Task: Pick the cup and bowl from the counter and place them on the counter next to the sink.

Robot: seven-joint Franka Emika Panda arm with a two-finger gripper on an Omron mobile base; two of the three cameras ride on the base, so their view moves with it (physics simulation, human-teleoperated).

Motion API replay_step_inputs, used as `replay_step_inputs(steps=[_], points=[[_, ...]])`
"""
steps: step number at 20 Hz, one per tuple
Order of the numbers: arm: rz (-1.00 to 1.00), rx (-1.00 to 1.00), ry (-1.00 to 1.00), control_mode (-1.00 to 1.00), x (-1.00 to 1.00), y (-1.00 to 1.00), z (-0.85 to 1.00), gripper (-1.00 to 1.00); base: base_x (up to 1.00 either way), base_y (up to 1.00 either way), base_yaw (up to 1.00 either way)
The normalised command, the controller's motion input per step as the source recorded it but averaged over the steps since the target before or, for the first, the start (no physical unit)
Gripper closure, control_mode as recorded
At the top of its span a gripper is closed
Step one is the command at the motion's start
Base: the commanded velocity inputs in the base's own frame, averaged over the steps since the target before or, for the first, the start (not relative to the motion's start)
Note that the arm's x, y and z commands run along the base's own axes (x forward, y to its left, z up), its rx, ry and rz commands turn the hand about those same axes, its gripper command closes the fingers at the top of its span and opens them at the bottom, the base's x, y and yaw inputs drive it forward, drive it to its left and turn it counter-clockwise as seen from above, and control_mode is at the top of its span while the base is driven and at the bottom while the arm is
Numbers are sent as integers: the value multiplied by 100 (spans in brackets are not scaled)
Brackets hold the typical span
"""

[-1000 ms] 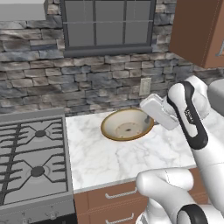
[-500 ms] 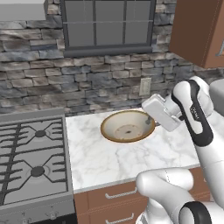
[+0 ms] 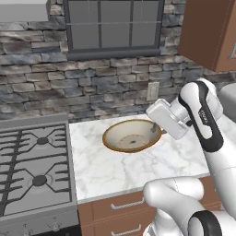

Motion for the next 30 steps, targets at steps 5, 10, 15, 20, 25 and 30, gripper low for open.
replay_step_inputs(steps=[5,10,15,20,25,30], points=[[0,1,0,-100,-41,4,5,100,0,0,0],[0,2,0,-100,-55,0,0,100,0,0,0],[0,1,0,-100,-38,0,0,100,0,0,0],[0,0,-1,-100,-20,0,0,100,0,0,0],[0,9,0,-100,-2,0,0,100,0,0,0],[0,9,0,-100,0,0,0,100,0,0,0]])
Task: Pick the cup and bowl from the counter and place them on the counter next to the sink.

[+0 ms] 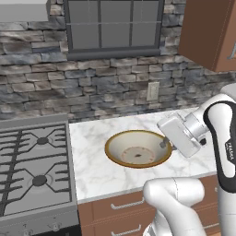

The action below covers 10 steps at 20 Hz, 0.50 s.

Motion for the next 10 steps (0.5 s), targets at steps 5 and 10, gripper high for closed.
replay_step_inputs(steps=[5,10], points=[[0,1,0,-100,-1,0,0,100,0,0,0],[0,0,0,-100,0,0,0,100,0,0,0]])
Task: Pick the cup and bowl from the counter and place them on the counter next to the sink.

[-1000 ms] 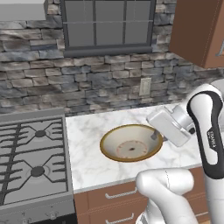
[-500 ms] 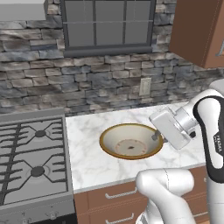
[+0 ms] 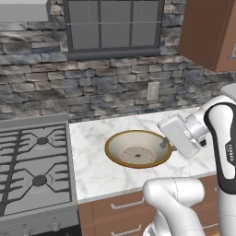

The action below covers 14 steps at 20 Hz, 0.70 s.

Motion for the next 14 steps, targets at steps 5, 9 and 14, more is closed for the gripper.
replay_step_inputs(steps=[5,9,14], points=[[0,0,0,-100,0,0,0,100,0,0,0],[0,0,0,100,0,0,0,100,0,0,0],[0,0,0,100,0,0,0,100,-5,1,0]])
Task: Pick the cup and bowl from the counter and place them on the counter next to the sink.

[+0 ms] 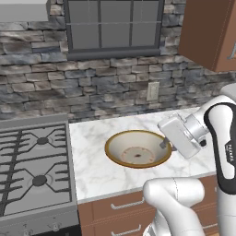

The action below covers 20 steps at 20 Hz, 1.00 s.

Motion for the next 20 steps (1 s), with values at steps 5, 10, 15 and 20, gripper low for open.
replay_step_inputs(steps=[5,10,15,20], points=[[0,0,0,100,0,0,0,100,-80,16,-2],[0,0,0,100,0,0,0,100,-80,10,-2],[0,0,0,100,0,0,0,100,-3,0,13],[0,0,0,100,0,0,0,100,-1,0,68]])
